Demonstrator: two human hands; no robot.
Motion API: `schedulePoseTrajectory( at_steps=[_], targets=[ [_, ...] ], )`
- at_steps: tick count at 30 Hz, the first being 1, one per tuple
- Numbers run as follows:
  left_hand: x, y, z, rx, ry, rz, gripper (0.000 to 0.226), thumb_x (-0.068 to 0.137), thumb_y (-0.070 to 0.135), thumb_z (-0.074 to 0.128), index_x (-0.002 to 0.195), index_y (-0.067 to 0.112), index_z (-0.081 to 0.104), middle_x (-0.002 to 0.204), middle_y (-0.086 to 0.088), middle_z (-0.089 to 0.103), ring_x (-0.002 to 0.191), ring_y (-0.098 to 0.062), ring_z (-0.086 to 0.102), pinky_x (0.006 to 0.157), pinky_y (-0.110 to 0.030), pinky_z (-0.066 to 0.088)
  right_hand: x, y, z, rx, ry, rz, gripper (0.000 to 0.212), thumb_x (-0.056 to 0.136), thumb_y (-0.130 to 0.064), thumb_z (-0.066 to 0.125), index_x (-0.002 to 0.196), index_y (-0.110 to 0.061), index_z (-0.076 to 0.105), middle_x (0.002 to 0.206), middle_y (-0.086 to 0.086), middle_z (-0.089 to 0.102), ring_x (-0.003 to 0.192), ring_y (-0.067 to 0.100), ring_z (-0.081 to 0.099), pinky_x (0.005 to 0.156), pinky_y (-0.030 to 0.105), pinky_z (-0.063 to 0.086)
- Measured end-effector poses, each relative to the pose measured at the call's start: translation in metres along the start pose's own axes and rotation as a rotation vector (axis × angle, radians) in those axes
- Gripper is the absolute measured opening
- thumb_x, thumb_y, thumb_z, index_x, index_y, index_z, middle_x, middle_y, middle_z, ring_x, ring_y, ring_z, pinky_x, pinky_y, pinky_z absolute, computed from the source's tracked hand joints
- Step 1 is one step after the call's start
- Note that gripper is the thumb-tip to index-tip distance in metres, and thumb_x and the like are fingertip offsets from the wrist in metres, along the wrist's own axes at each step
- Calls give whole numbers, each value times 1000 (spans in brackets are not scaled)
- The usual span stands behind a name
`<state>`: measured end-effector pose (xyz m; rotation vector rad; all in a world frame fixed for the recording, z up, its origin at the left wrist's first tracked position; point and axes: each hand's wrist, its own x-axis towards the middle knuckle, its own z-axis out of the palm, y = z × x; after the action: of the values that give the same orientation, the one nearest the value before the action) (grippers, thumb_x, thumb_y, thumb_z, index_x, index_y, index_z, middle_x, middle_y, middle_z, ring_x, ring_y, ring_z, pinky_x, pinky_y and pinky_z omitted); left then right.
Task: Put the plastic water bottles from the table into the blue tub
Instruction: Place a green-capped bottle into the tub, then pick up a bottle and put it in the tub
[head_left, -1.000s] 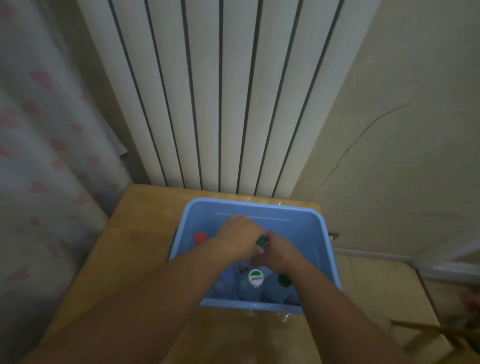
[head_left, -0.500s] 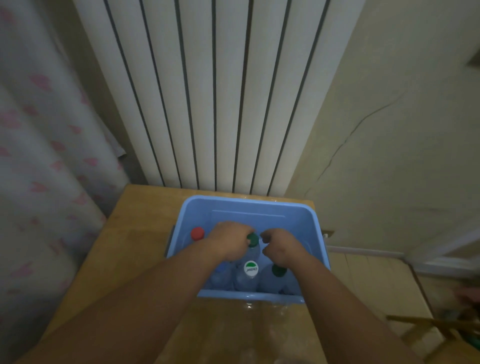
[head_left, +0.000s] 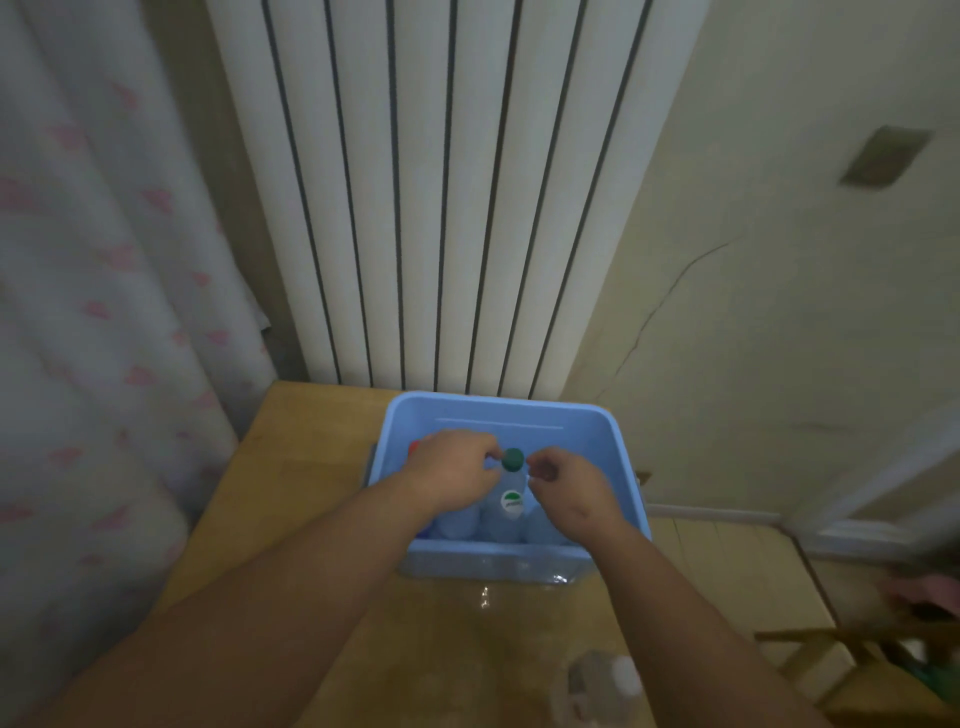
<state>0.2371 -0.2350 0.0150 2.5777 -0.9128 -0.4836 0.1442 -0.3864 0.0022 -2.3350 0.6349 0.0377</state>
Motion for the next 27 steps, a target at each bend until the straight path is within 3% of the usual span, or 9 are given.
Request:
schedulePoseTrajectory(
  at_steps=[4, 7, 12, 15, 17, 22, 27],
  targets=[
    [-34, -1, 1, 4, 6, 52, 37, 91, 37, 55, 127, 29, 60, 128, 6, 62, 117, -18, 56, 102, -41, 42, -44, -3, 2, -20, 49, 12, 28, 88, -16, 61, 116, -18, 63, 112, -4, 66, 106, 16, 61, 83, 20, 39],
    [-57, 1, 8, 27, -49, 102, 38, 91, 36, 56, 127, 27, 60, 128, 1, 62, 114, -21, 57, 97, -38, 47, -74, 6, 2, -7, 63, 31, 26, 86, -15, 63, 113, -15, 65, 108, 1, 66, 106, 21, 63, 93, 29, 47],
    [-89, 16, 30, 20, -104, 164, 34, 93, 35, 54, 125, 26, 61, 124, 0, 62, 109, -19, 57, 89, -30, 46, -122, 32, -8, -31, 91, 111, 28, 86, -15, 63, 114, -18, 65, 115, 1, 66, 109, 20, 61, 91, 26, 44],
    [-100, 32, 44, 26, -129, 182, 36, 93, 34, 54, 128, 26, 59, 129, -1, 60, 113, -20, 56, 94, -33, 47, -138, 52, -12, 7, 124, 156, 23, 84, -14, 64, 105, -22, 68, 112, 3, 69, 108, 22, 63, 94, 31, 48],
    [-102, 46, 53, 35, -146, 184, 38, 93, 35, 55, 129, 26, 58, 133, -1, 58, 117, -21, 54, 97, -36, 47, -145, 65, -18, 7, 121, 185, 27, 84, -14, 63, 110, -18, 68, 114, 5, 69, 109, 22, 62, 94, 31, 48],
    [-101, 87, 79, 60, -153, 194, 36, 91, 33, 57, 126, 26, 62, 132, -2, 60, 118, -23, 56, 98, -36, 47, -159, 92, -25, -64, -45, 219, 43, 81, -21, 69, 123, -19, 60, 123, 0, 62, 110, 18, 59, 87, 25, 45],
    [-100, 107, 101, 15, -194, 149, 36, 91, 33, 58, 126, 23, 62, 131, -1, 61, 118, -20, 56, 99, -34, 46, -162, 106, -16, -150, -152, 120, 44, 79, -23, 69, 122, -24, 59, 125, 0, 59, 109, 17, 58, 78, 22, 40]
  ],
)
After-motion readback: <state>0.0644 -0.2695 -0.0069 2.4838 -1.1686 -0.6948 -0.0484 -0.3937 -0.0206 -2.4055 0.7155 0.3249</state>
